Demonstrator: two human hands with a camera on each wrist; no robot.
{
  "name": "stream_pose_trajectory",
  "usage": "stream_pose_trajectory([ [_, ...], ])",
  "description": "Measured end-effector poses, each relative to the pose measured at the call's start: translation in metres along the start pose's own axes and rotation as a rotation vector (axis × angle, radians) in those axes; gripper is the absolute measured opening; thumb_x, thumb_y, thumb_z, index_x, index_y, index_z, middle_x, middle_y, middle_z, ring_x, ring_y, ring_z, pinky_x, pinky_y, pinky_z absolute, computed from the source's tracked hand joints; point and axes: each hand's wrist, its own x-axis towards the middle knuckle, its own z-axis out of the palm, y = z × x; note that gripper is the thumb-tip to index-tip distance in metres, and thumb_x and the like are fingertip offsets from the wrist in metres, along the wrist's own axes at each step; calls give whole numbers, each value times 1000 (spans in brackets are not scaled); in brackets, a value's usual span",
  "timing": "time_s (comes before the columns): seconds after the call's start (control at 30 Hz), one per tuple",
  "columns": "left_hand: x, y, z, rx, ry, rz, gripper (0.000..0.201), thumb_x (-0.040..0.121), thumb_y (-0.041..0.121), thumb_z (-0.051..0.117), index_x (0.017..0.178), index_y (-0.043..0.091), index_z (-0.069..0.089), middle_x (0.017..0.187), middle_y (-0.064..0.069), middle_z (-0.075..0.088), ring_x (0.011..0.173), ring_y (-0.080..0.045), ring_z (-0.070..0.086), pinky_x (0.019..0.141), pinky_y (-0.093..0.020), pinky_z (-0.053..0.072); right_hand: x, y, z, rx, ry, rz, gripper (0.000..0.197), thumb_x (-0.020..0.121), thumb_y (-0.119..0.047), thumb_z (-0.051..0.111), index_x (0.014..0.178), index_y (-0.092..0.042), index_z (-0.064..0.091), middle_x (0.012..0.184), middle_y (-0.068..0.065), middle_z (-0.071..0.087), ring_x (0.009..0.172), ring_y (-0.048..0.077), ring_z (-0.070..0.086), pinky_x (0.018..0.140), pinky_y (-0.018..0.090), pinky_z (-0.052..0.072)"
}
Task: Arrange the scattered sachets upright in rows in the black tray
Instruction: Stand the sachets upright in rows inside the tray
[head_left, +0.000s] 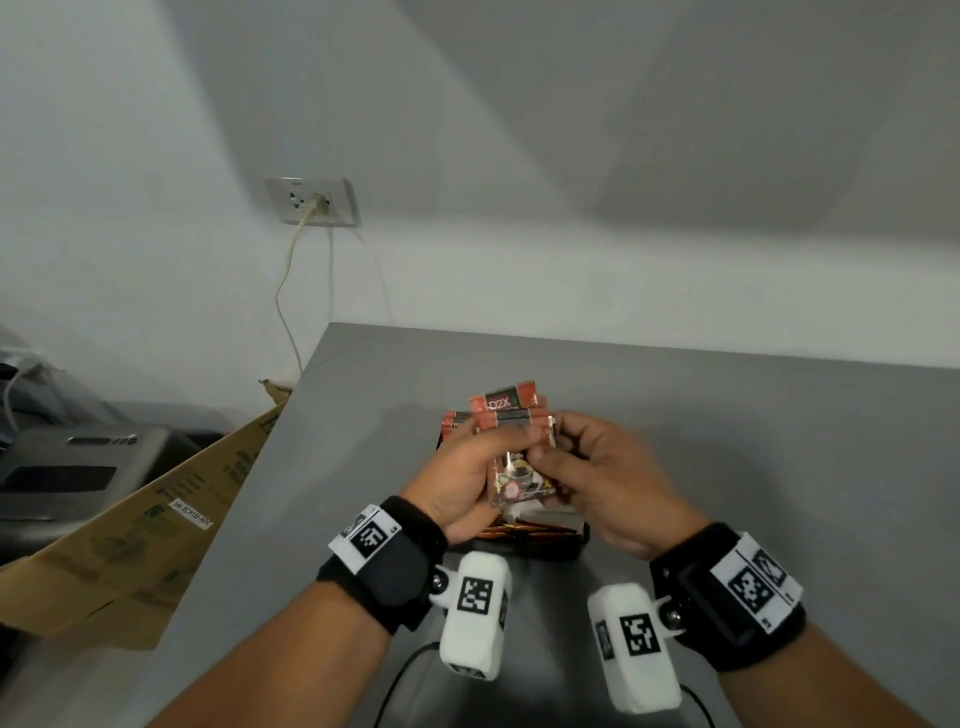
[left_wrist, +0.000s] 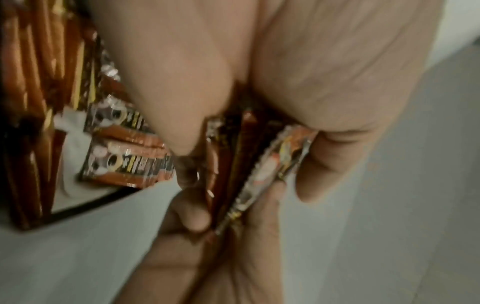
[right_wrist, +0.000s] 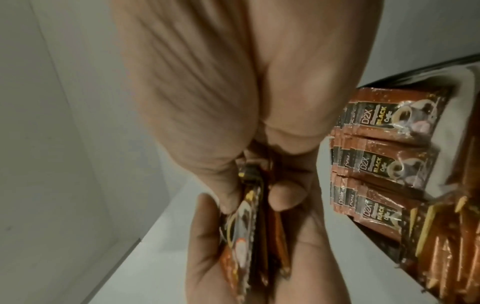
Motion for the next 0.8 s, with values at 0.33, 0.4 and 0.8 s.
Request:
stream_pose_trajectory([
  [0.33, 8, 11, 0, -156, 123, -37, 44, 84, 6, 51, 127, 0, 59, 115, -26, 66, 98, -35, 69, 89, -48, 58, -7, -33, 2, -729, 197, -121, 94, 63, -55, 88, 142, -39, 41, 143, -12, 35, 129, 7, 45, 100, 31, 50],
  [0.4, 9, 13, 2, -150, 81, -66, 38, 84, 3, 53, 121, -1, 59, 105, -25, 67, 89, -34, 70, 77, -44, 61, -6, -44, 3, -971, -16, -154, 122, 55, -54, 92, 154, -41, 22, 157, -22, 14, 146, 6, 18, 116, 30, 28],
  [0.8, 5, 2, -1, -15, 40, -57, 28, 74, -1, 56, 98, -4, 68, 92, -18, 69, 84, -27, 70, 65, -34, 59, 14, -38, 1, -879, -35, -140, 99, 70, -37, 88, 152, -31, 33, 138, -12, 38, 123, 5, 46, 104, 24, 43],
])
